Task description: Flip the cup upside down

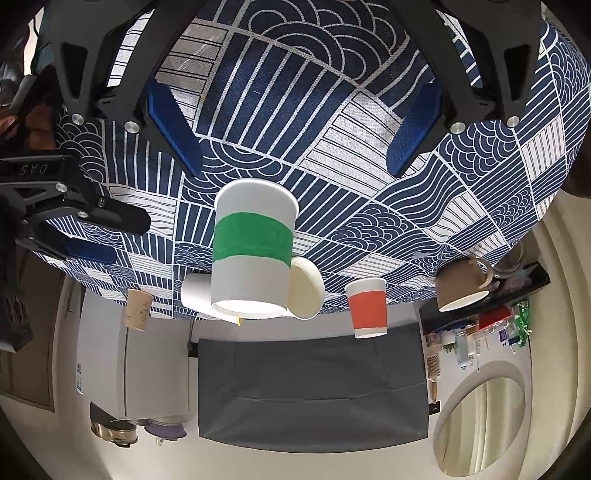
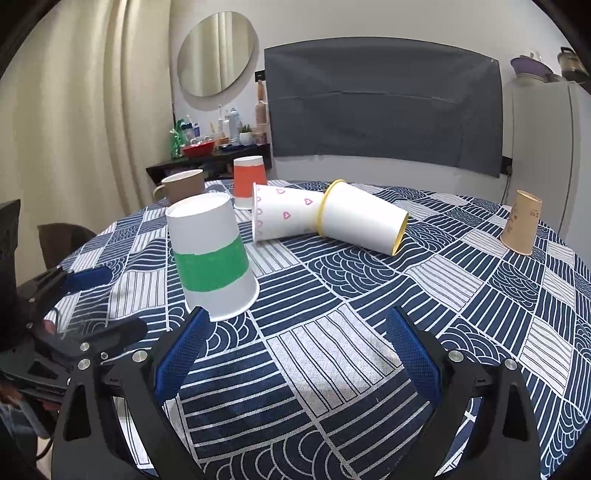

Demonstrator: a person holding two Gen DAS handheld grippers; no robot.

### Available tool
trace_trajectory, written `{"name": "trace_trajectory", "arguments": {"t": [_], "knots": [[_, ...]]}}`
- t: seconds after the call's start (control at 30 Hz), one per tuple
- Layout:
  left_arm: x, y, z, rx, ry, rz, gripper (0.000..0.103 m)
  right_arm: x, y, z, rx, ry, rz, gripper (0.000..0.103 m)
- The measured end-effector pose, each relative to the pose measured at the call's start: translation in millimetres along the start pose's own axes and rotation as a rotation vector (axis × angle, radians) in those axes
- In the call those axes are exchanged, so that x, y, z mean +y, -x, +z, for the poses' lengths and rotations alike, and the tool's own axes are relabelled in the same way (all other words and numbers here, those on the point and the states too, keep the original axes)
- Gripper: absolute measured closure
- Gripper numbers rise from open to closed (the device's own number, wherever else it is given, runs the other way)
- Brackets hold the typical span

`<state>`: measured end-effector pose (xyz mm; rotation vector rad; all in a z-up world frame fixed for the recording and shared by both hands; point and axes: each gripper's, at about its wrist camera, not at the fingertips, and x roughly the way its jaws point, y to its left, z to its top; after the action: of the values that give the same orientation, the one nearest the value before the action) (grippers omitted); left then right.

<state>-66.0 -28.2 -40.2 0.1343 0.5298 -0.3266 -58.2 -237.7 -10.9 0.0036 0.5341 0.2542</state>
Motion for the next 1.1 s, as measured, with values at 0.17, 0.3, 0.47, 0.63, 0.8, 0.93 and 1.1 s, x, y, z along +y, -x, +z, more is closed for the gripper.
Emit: {"name": "trace_trajectory", "arguments": {"t": [0.17,0.3,0.47,0.63,0.8,0.93,1.1], "knots": [[2.2,-4.3,-0.1,-0.001,0.012,-0.001,0.006,0.6,-1.1,-0.5,0.007,0.001,0.005,0.011],[4.3,-7.9,0.5,0.001,0.026,-0.005,0.006,-2.3,-2.5,-1.2,0.016,-0.021,0.021,0.011],[5.8,-9.3,0.8,-0.003,0.034,-0.021,0.006,-6.2,-4.2,-1.2,0.022,-0.042,0.034,0.011],[3.0,-9.5,0.6,-0.007,0.021,-0.013,0.006,-5.6,-4.1,-1.3,0.023,-0.043,0.046,0.011],[3.1,-11.1,0.9,0.002,0.017,-0.019,0.006,-4.0,-3.5,-1.6,0.018,-0.038,0.041,0.011],[0.3,-11.4,0.4,0.001,0.0,-0.013,0.006,-3.0,-3.6,-1.6,0.022,-0.033,0.029,0.011],[-2.9,-11.5,-0.5,0.002,-0.021,-0.004,0.006,-2.6,-4.4,-1.4,0.028,-0.029,0.028,0.011]]}}
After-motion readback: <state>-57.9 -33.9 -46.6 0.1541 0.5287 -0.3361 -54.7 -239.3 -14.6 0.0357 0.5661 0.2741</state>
